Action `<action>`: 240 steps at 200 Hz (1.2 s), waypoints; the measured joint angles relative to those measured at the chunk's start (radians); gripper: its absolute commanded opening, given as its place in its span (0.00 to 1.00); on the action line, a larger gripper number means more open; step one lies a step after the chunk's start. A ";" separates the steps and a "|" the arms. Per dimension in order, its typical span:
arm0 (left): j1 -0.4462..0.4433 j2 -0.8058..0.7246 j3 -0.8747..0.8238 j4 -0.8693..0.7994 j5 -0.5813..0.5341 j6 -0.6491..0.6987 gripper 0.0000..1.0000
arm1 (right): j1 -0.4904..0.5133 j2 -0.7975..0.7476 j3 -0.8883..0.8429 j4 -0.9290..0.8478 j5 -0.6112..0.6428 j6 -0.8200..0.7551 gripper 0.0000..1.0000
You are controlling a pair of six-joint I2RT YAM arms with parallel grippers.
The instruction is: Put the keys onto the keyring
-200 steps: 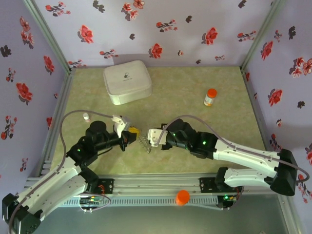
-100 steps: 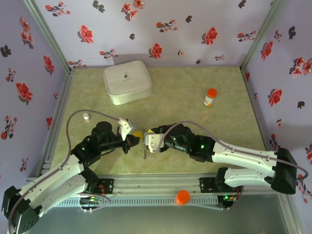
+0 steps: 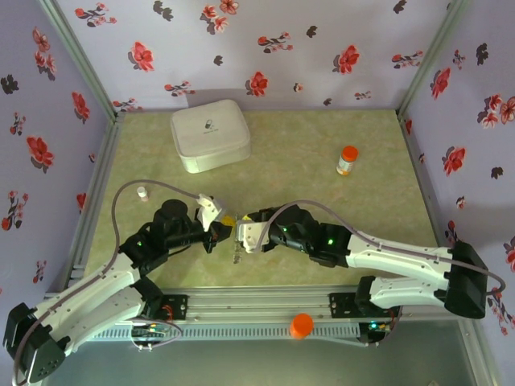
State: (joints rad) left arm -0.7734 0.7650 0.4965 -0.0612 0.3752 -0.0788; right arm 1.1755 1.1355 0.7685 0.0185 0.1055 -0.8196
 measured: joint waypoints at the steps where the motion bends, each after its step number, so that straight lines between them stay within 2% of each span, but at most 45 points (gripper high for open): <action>1: 0.000 0.000 0.000 0.000 0.000 0.000 0.00 | 0.000 0.000 0.000 0.000 0.000 0.000 0.00; 240: -0.008 0.006 0.000 0.000 -0.008 0.000 0.00 | 0.023 0.037 -0.010 0.029 0.053 -0.052 0.00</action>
State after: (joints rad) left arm -0.7811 0.7715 0.4965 -0.0612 0.3672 -0.0792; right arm 1.1980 1.1721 0.7586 0.0471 0.1589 -0.8719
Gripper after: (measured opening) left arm 0.038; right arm 0.049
